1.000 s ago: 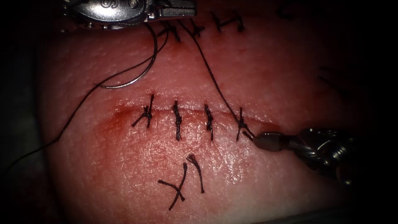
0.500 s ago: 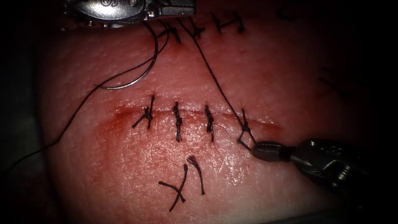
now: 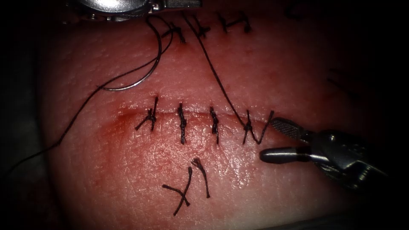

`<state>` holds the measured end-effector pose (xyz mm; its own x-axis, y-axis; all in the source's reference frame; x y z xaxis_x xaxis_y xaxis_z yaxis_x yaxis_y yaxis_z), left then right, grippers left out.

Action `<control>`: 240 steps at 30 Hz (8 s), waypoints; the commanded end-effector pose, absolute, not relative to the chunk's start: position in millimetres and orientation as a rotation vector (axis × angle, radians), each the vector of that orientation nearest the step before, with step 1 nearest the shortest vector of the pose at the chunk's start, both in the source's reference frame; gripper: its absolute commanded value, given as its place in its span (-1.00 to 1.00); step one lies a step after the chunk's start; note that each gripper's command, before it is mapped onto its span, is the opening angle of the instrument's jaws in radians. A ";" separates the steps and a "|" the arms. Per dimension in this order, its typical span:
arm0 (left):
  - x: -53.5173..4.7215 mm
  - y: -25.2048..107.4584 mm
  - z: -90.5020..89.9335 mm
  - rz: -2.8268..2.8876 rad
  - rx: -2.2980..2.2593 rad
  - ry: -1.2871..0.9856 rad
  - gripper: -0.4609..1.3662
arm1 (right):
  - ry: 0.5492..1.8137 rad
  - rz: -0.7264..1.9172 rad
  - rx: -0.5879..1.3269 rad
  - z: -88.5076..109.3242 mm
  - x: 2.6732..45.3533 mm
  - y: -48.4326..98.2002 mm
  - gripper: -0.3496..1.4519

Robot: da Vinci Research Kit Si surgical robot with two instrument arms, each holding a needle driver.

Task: Wound Closure
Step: Cut working end of suture with right jaws, then set suture down, then pick up short end of suture

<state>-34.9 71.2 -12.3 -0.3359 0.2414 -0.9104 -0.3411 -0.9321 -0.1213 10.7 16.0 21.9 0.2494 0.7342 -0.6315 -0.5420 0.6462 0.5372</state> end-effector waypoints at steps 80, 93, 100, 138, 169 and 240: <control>-36.6 72.4 -14.4 2.314 -1.545 0.129 -0.88 | 0.988 0.734 0.071 31.3 21.9 19.2 0.67; -36.8 72.5 -14.5 2.318 -1.548 0.130 -0.88 | 0.983 0.716 0.069 32.3 23.0 18.6 -0.92; -36.8 72.4 -14.6 2.318 -1.549 0.129 -0.88 | 0.986 0.684 0.085 32.4 23.2 18.7 -1.00; -51.6 63.5 -19.2 1.999 -2.018 0.073 -0.88 | 0.858 0.912 -0.115 26.1 0.8 19.6 0.71; -56.5 42.7 3.7 2.383 -1.603 -0.449 0.31 | 0.877 0.898 -0.085 25.8 2.1 19.4 0.64; -48.6 56.5 -7.9 2.278 -1.137 -0.378 0.04 | 0.919 0.805 0.016 25.9 5.2 16.8 0.54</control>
<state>-48.5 56.4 -7.7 -0.4899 0.5971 -0.6352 -0.3615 -0.8022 -0.4752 5.2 16.8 25.9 0.3419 0.6253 -0.7015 -0.6152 0.7133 0.3359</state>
